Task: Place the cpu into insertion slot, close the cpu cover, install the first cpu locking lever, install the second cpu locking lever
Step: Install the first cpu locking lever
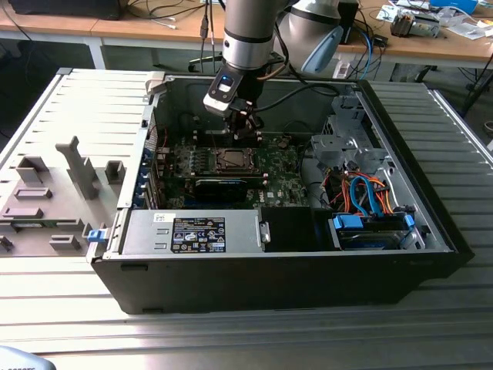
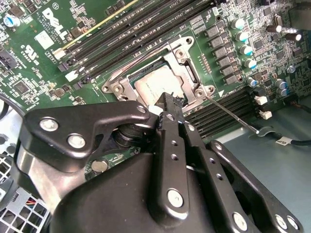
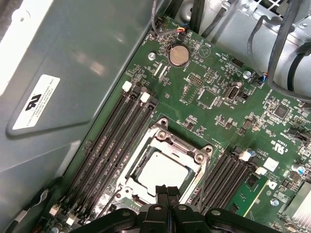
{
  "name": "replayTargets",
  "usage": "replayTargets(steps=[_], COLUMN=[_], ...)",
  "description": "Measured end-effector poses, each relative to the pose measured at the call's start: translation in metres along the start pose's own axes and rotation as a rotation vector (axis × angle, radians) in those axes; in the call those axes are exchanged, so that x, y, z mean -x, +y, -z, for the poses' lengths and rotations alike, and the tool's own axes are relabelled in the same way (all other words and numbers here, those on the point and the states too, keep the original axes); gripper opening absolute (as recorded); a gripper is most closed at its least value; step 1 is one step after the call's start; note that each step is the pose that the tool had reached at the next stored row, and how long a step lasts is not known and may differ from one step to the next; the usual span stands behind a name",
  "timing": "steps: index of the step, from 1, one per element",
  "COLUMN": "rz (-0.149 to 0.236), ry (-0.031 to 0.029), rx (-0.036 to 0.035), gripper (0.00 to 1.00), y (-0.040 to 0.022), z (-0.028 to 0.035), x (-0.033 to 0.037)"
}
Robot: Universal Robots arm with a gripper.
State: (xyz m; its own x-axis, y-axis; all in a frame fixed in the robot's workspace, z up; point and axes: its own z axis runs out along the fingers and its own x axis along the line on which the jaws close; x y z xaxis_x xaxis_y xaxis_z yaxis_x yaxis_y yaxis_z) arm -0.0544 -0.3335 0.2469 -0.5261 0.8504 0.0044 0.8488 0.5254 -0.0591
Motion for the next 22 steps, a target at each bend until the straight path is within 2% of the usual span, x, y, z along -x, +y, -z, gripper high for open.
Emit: replayTargets(steps=[22], rz=[0.031], ry=[-0.0018], rx=[-0.0002], gripper=[0.11], y=[0.0000], z=[0.0000], x=[0.0000])
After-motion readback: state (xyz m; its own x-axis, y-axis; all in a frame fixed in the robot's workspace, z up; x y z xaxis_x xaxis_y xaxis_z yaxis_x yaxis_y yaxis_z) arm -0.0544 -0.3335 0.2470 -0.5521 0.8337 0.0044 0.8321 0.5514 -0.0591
